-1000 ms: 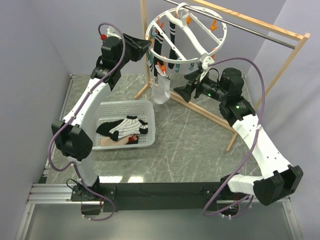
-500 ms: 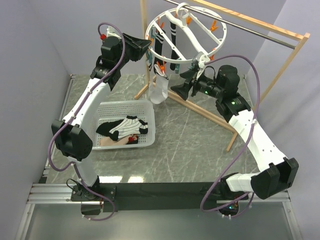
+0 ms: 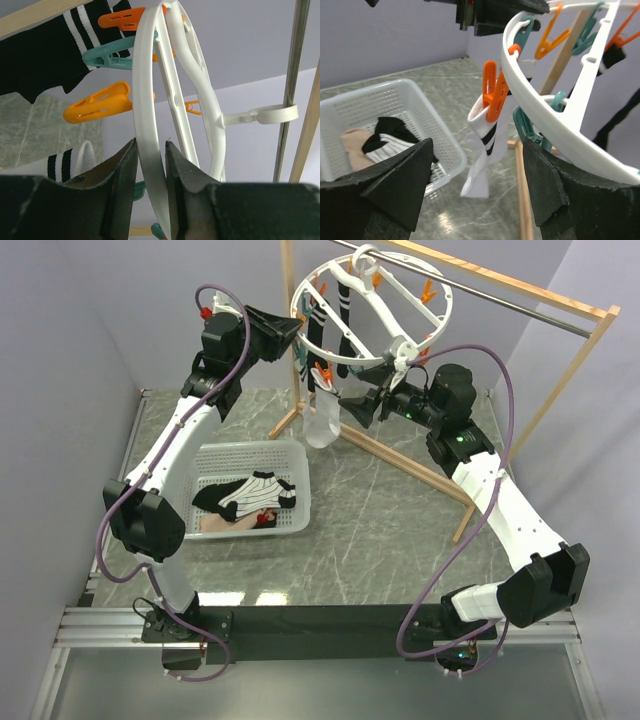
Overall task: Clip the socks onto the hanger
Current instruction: Open the clamp at the hanger.
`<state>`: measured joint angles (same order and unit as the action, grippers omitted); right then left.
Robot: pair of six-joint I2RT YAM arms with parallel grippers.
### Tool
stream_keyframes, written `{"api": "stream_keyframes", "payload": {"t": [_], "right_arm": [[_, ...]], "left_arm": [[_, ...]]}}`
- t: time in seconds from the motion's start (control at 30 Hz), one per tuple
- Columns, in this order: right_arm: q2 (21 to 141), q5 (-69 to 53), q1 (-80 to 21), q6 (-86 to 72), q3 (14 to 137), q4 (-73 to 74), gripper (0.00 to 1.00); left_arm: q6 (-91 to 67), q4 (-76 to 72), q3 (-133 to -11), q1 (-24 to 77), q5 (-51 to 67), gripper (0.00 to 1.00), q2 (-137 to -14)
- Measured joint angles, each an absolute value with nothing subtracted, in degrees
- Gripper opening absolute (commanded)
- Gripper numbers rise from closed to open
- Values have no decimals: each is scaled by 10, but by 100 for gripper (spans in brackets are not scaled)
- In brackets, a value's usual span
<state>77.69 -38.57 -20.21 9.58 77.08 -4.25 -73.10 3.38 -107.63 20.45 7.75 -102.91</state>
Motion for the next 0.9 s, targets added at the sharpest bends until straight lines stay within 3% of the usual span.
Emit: {"api": "stream_keyframes", "payload": {"t": [0.9], "right_arm": [[778, -276, -209, 220, 778, -50, 79]], "left_arm": [[-731, 15, -1076, 199, 88, 34, -1033]]}}
